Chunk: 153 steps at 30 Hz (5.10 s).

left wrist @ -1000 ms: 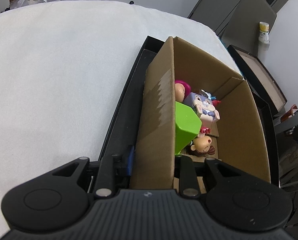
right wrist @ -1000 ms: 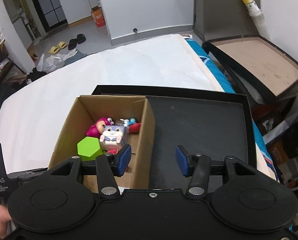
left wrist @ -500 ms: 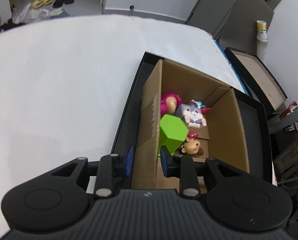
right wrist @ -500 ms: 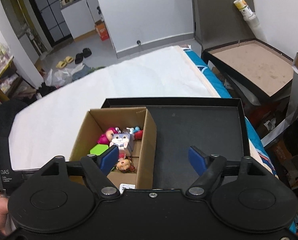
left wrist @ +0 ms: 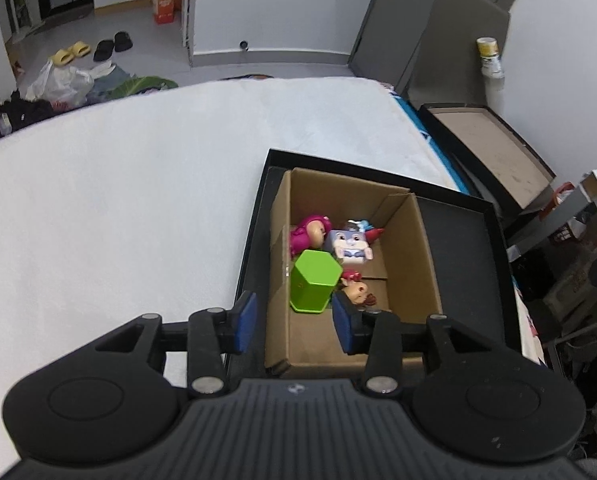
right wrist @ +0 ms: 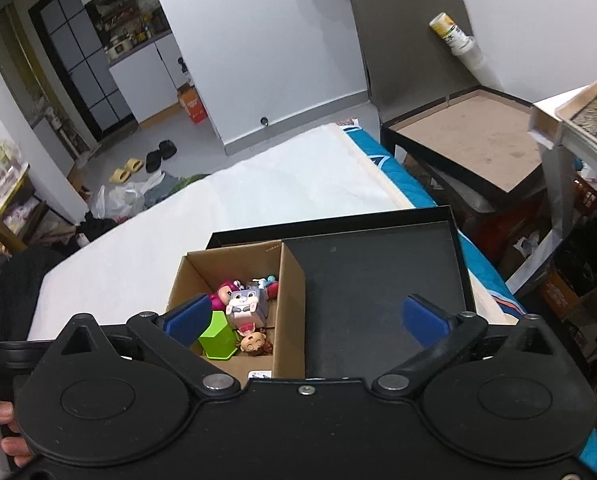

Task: Organize rigid objects

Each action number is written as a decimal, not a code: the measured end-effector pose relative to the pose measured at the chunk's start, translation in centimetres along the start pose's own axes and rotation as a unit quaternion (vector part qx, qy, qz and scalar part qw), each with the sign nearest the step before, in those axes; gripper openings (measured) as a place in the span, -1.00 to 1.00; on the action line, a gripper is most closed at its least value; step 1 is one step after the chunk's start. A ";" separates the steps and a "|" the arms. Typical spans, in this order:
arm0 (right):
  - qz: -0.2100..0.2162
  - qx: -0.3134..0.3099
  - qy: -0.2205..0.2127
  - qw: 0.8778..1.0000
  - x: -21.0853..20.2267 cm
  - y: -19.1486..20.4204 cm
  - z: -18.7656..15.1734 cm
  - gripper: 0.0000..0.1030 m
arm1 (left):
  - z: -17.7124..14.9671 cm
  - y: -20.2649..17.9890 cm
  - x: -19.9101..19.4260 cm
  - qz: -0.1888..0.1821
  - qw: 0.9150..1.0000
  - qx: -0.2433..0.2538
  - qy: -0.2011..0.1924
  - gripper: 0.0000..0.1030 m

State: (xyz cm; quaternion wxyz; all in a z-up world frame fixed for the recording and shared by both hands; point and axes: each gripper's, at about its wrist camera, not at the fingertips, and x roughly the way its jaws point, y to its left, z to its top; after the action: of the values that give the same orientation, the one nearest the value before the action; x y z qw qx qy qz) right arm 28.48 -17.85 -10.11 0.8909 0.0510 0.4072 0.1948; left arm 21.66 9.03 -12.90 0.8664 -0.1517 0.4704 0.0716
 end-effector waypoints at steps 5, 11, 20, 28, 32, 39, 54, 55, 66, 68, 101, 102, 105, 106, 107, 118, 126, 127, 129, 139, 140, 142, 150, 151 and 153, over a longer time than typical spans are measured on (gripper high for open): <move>-0.011 0.002 -0.010 1.000 -1.6 0.1 -0.4 1.00 | -0.1 -1.2 -2.8 -0.013 1.000 0.012 -0.013 0.28; -0.010 0.005 -0.016 1.000 -3.6 0.2 -0.6 1.00 | -0.4 -1.9 -5.4 -0.005 1.000 0.013 -0.015 0.34; -0.017 -0.001 -0.026 1.000 -6.4 0.8 -0.9 1.00 | -1.0 -2.6 -9.4 -0.014 0.999 0.018 -0.037 0.73; -0.024 0.001 -0.041 0.999 -9.2 1.6 -1.2 1.00 | -1.7 -3.3 -12.6 -0.025 0.997 0.030 -0.059 0.80; -0.030 0.005 -0.049 0.998 -10.3 1.7 -1.3 1.00 | -2.2 -3.4 -14.1 -0.026 0.997 0.035 -0.071 0.80; -0.033 0.002 -0.057 0.998 -11.9 2.1 -1.7 1.00 | -3.3 -3.8 -16.7 -0.033 0.994 0.041 -0.097 0.81; -0.035 0.001 -0.083 0.996 -15.0 2.6 -4.5 1.00 | -6.9 -5.1 -20.5 -0.042 0.987 0.061 -0.140 0.94; -0.032 0.004 -0.085 0.996 -15.2 2.4 -4.7 1.00 | -7.2 -5.4 -20.7 -0.045 0.987 0.068 -0.141 0.94; -0.011 -0.018 -0.094 0.995 -17.2 3.3 -6.4 1.00 | -9.9 -6.1 -22.0 -0.045 0.984 0.080 -0.150 0.95; -0.013 -0.021 -0.096 0.995 -17.4 3.5 -6.7 1.00 | -10.1 -5.9 -22.0 -0.041 0.985 0.078 -0.151 0.95; -0.005 -0.024 -0.090 0.996 -16.9 4.2 -7.2 1.00 | -9.9 -4.6 -21.7 -0.047 0.987 0.065 -0.137 0.96; -0.006 -0.024 -0.090 0.996 -16.9 4.2 -7.2 1.00 | -9.9 -4.6 -21.6 -0.047 0.987 0.065 -0.137 0.96; -0.005 -0.023 -0.090 0.996 -16.9 4.3 -7.2 1.00 | -10.1 -4.7 -21.6 -0.049 0.987 0.066 -0.135 0.96; -0.006 -0.024 -0.089 0.996 -16.9 4.3 -7.2 1.00 | -10.1 -4.7 -21.6 -0.048 0.987 0.067 -0.136 0.96; -0.007 -0.024 -0.089 0.996 -16.9 4.4 -7.2 1.00 | -10.1 -4.7 -21.6 -0.048 0.987 0.068 -0.136 0.96; -0.008 -0.026 -0.090 0.996 -16.9 4.6 -7.3 1.00 | -10.2 -4.8 -21.7 -0.051 0.987 0.069 -0.136 0.96; -0.008 -0.027 -0.088 0.996 -17.1 4.6 -7.3 1.00 | -10.2 -4.7 -21.5 -0.053 0.987 0.069 -0.134 0.96; -0.008 -0.027 -0.088 0.996 -17.1 4.6 -7.3 1.00 | -10.2 -4.7 -21.5 -0.055 0.987 0.068 -0.134 0.96; -0.008 -0.028 -0.089 0.996 -17.1 4.6 -7.3 1.00 | -10.2 -4.6 -21.4 -0.056 0.987 0.068 -0.133 0.96; -0.010 -0.026 -0.087 0.996 -17.2 4.5 -7.3 1.00 | -10.4 -4.6 -20.9 -0.055 0.988 0.070 -0.126 0.96; -0.010 -0.025 -0.086 0.996 -17.2 4.5 -7.3 1.00 | -10.4 -4.6 -20.9 -0.055 0.988 0.070 -0.126 0.96; -0.011 -0.028 -0.086 0.996 -17.2 4.4 -7.3 1.00 | -10.5 -4.7 -20.9 -0.054 0.988 0.072 -0.128 0.96; -0.015 -0.027 -0.078 0.996 -16.7 4.6 -7.5 1.00 | -10.6 -4.5 -20.3 -0.057 0.988 0.075 -0.122 0.96; -0.015 -0.026 -0.077 0.997 -16.7 4.5 -7.5 1.00 | -10.6 -4.4 -20.3 -0.058 0.988 0.073 -0.124 0.96; -0.018 -0.023 -0.075 0.997 -16.6 4.4 -7.4 1.00 | -10.5 -4.0 -20.4 -0.061 0.987 0.063 -0.133 0.96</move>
State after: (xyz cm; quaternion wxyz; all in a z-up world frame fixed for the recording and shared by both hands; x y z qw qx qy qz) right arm 11.78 -20.75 -2.25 0.9234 0.0374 0.3351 0.1834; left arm 3.26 2.17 -0.44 0.9317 -0.1139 0.3448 0.0086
